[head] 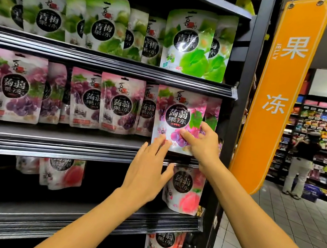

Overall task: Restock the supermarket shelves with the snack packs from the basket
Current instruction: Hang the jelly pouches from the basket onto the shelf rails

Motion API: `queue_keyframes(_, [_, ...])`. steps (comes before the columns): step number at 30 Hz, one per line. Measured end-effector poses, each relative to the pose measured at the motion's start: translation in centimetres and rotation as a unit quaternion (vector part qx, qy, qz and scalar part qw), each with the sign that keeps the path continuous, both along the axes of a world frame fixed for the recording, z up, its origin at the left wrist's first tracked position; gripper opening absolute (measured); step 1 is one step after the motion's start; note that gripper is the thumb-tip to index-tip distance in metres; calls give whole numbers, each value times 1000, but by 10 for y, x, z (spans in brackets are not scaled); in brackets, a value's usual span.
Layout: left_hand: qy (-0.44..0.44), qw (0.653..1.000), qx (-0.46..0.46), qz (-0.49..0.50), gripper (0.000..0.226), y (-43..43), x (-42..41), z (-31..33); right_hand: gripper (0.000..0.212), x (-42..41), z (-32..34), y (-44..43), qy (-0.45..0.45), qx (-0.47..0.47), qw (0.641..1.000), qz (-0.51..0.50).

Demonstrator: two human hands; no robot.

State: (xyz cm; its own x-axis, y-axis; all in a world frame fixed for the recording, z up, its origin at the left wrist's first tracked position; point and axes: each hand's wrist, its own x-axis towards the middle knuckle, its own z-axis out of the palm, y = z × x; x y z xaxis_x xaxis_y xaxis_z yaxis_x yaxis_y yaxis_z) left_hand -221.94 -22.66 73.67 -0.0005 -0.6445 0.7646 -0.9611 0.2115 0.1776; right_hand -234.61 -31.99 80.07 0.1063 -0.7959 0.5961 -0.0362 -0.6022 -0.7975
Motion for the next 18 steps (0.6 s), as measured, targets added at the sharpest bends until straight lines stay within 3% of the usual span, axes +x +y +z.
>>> queue_keyframes(4, [-15,999,-10,31,62,-6,-5,-7,29,-8,-7,0,52,-34,998,8])
queue_keyframes(7, [-20,999,-12,33,61,-7,-6,-9,35,-17,-18,2,89,-64,992,-56])
queue_keyframes(12, [-26,998,-10,47,60,-7,-8,-8,21,-24,-32,6,142,-64,978,-141])
queue_keyframes(18, [-69,990,16,122,60,-12,-6,-5,15,-17,-29,-6,167,-47,973,-149])
